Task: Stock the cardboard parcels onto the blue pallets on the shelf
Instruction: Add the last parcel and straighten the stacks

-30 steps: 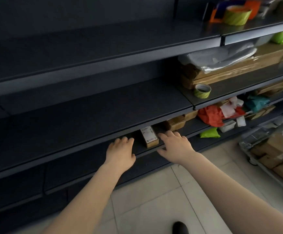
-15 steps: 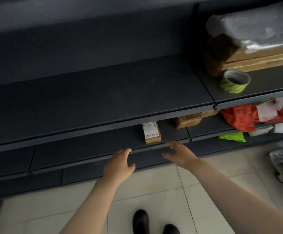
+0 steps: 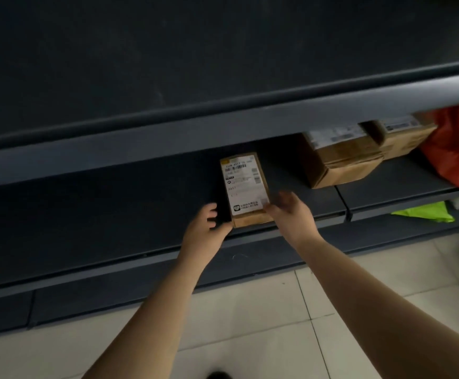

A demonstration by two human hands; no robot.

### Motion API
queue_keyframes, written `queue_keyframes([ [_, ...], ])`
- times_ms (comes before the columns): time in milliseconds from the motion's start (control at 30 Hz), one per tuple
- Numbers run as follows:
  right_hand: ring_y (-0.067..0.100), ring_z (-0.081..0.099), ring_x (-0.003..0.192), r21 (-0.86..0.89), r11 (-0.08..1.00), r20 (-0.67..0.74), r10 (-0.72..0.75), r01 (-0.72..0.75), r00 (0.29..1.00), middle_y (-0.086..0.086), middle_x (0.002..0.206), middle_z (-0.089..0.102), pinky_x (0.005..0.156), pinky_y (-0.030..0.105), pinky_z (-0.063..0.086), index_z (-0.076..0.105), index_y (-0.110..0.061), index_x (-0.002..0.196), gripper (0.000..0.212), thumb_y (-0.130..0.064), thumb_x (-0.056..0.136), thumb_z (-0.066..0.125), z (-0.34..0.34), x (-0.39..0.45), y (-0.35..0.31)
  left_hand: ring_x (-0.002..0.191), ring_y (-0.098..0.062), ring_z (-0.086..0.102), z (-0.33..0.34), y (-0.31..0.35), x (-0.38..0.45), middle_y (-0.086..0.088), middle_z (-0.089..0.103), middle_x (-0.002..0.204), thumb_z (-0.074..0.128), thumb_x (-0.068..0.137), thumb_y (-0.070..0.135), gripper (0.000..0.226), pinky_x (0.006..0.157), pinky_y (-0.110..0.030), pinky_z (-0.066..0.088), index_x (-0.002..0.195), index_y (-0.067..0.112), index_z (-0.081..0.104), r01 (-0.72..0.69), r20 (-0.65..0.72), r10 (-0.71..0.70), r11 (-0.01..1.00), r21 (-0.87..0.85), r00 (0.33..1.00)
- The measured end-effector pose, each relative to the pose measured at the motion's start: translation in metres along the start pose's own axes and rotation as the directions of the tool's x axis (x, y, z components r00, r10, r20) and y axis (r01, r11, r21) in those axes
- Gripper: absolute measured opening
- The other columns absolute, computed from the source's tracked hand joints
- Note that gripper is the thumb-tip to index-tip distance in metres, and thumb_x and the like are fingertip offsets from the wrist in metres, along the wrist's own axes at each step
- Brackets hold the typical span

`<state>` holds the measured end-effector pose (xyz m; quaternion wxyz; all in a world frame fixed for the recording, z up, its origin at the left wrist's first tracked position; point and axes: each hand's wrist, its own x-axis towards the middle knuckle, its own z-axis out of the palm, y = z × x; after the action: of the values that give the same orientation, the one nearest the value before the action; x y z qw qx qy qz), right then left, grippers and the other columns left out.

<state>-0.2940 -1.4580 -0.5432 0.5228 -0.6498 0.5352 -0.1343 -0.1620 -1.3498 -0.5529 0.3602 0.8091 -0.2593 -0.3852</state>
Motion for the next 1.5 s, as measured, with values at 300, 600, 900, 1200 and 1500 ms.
queue_keyframes([
  [300,0.019,0.060,0.107,0.081,0.991,-0.033,-0.107,0.109,0.994,0.005,0.118,0.061,0.083,0.024,0.047,0.057,-0.015,0.123,0.032,-0.021,0.091,0.057,0.036,0.027,0.026,0.093,-0.008,0.053,0.032,-0.016,0.026,0.002,0.058,0.121,0.061,0.087,0.021,0.053,0.078,-0.022,0.041,0.136,0.023,0.043,-0.026,-0.031,0.021,0.989,-0.143,0.999],
  [600,0.014,0.064,0.094,0.289,0.957,0.021,0.032,-0.037,0.999,0.000,0.104,0.066,0.069,0.019,0.050,0.053,-0.019,0.112,0.024,-0.020,0.089,0.061,0.041,-0.052,-0.008,0.099,-0.003,0.055,-0.007,-0.012,-0.059,0.010,0.056,0.119,0.063,0.085,0.024,0.049,0.069,-0.012,0.041,0.130,0.031,0.046,-0.020,-0.076,0.010,0.991,-0.132,0.997],
  [900,0.022,0.063,0.100,0.311,0.933,0.239,0.110,-0.184,0.965,0.000,0.105,0.066,0.089,0.043,0.053,0.056,-0.021,0.104,0.027,-0.019,0.082,0.071,0.030,-0.173,-0.070,0.097,-0.001,0.051,-0.078,0.019,-0.206,0.013,0.051,0.119,0.060,0.086,0.029,0.052,0.080,-0.016,0.045,0.134,0.035,0.040,-0.001,-0.173,0.032,0.985,0.174,0.984],
  [1200,0.016,0.058,0.109,0.219,0.975,0.487,-0.146,0.042,0.861,-0.010,0.111,0.058,0.097,0.043,0.049,0.050,-0.031,0.109,0.036,-0.024,0.080,0.071,0.018,-0.305,-0.175,0.100,-0.009,0.056,-0.173,0.066,-0.384,0.013,0.046,0.133,0.054,0.086,0.038,0.062,0.078,-0.020,0.042,0.142,0.034,0.029,0.121,-0.390,0.072,0.885,0.449,0.918],
  [1500,0.013,0.058,0.110,0.361,0.914,0.703,-0.396,0.184,0.591,-0.011,0.112,0.060,0.093,0.041,0.052,0.054,-0.032,0.106,0.033,-0.019,0.081,0.071,0.059,-0.422,-0.285,0.116,-0.014,0.049,-0.285,0.088,-0.540,0.012,0.048,0.132,0.046,0.085,0.045,0.057,0.088,-0.028,0.042,0.140,0.030,0.034,0.483,-0.761,0.114,0.711,0.512,0.639],
])
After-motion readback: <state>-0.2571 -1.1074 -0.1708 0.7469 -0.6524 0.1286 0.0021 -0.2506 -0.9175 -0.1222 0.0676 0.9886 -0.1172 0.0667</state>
